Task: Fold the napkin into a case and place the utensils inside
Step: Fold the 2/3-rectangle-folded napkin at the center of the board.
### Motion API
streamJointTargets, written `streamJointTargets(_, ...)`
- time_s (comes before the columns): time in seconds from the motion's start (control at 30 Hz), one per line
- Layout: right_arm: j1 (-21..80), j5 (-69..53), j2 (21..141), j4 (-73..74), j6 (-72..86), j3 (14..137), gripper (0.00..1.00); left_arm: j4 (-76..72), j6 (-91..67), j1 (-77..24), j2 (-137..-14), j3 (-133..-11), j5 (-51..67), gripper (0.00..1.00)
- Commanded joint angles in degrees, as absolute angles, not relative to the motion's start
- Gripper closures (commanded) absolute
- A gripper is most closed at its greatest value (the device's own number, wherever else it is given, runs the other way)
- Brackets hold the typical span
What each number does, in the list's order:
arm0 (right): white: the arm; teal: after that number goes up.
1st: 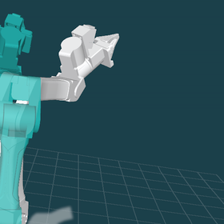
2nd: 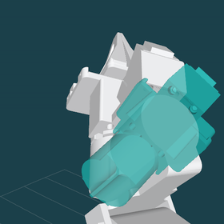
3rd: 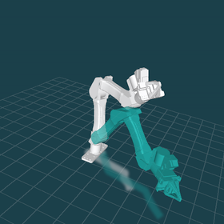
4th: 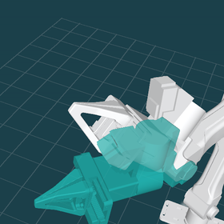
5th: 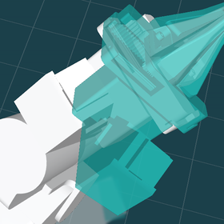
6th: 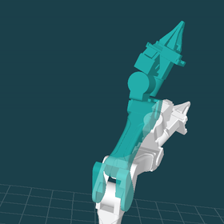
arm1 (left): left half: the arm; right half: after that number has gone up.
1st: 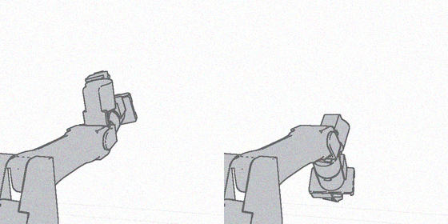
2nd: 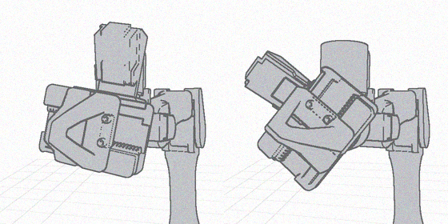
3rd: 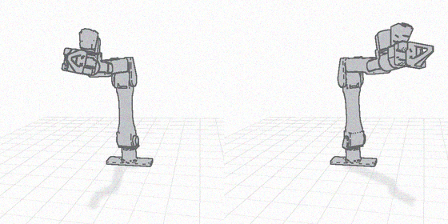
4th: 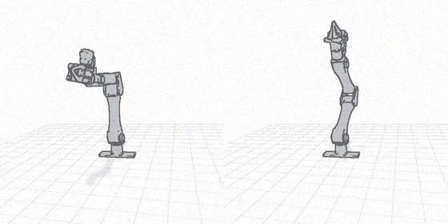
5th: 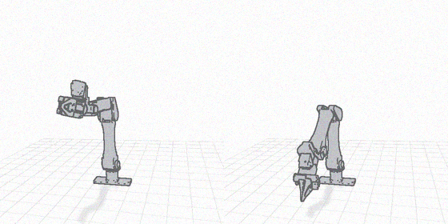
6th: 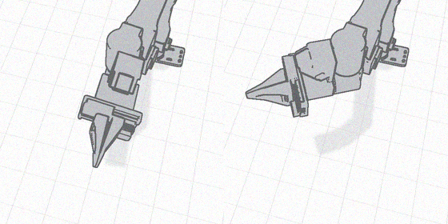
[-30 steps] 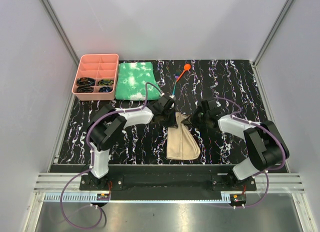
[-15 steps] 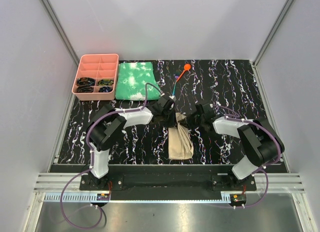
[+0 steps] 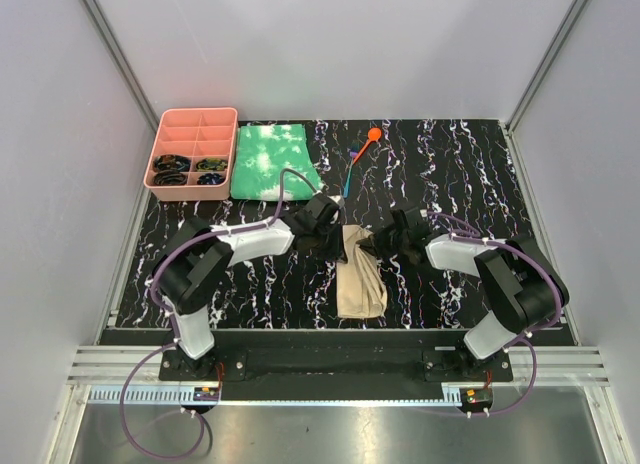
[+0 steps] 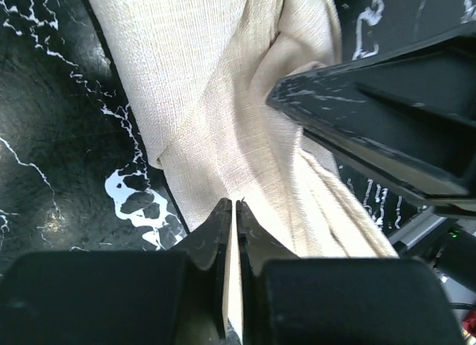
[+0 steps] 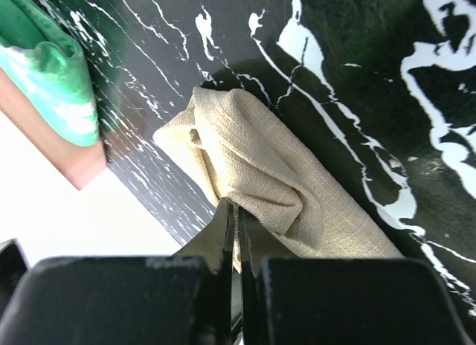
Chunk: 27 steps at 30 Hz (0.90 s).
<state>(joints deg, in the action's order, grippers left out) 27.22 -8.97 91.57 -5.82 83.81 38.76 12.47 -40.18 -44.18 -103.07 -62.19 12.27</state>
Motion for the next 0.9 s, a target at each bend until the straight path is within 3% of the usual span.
streamJointTargets(0.0,28.47,-7.12,90.35,-8.52,87.01,38.67,1.0,9.32,-39.11,-44.56,-105.2,-60.74,13.62,0.94)
streamJointTargets(0.53,36.56,-2.63,95.8,-15.89,102.65,35.26,1.0,6.85,-37.26,-45.97,-104.25,-58.8,9.94,0.97)
streamJointTargets(0.87,36.12,-3.69,93.6,-15.91,90.63,37.0,1.0,15.38,-34.89,-44.74,-96.51,-57.92,6.24,0.91)
